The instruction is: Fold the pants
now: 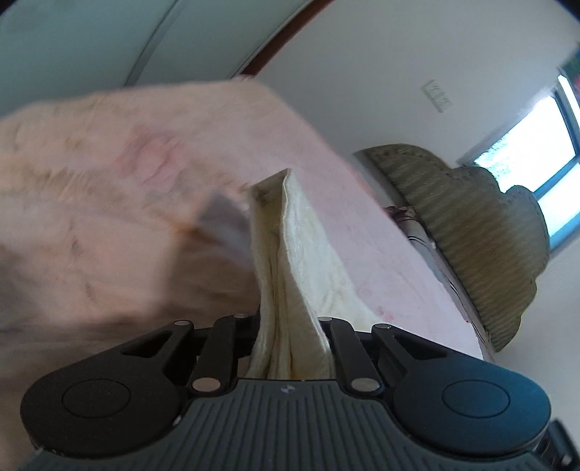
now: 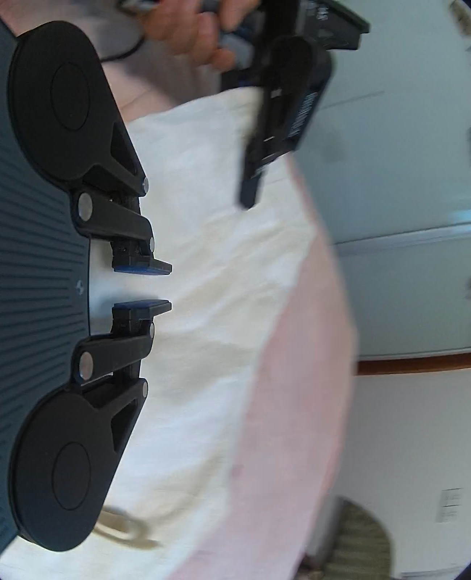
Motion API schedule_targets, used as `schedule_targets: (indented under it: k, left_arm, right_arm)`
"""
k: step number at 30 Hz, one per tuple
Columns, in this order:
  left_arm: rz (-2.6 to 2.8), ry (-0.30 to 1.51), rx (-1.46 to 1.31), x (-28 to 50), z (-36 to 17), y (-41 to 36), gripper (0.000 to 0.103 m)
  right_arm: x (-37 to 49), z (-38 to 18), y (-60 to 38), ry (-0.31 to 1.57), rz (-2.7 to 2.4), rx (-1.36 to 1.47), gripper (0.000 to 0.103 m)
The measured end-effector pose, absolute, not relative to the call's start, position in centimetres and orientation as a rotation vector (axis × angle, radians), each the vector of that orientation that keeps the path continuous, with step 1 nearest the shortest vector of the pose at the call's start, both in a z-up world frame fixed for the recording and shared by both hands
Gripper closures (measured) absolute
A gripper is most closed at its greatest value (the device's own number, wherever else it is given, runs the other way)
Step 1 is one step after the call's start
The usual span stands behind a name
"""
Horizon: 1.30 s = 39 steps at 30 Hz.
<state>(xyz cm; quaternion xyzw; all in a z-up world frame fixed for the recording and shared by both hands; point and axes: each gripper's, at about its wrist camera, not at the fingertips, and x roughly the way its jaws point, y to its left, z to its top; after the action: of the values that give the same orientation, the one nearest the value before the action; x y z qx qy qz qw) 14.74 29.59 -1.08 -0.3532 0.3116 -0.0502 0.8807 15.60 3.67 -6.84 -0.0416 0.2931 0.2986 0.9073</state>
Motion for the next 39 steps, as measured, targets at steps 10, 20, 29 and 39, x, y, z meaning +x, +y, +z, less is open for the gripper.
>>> schedule_targets:
  k: [10, 20, 29, 39]
  left_arm:
    - [-0.206, 0.493, -0.599, 10.4, 5.4, 20.2, 0.09]
    - [-0.349, 0.499, -0.503, 10.0, 7.4, 9.1, 0.085]
    - [-0.479, 0.606, -0.434, 11.9, 4.9, -1.4, 0.081]
    - [-0.517, 0.695, -0.384, 13.5, 2.0, -8.0, 0.075]
  right_arm:
    - [13.8, -2.4, 0.2, 0.428, 0.679, 0.163, 0.089]
    - [12.5, -2.2, -8.5, 0.357, 0.544, 0.311, 0.089]
    - [11.4, -3.2, -17.2, 0.374, 0.364, 0.473, 0.089]
    - [11.2, -5.7, -22.4, 0.415, 0.208, 0.58, 0.089]
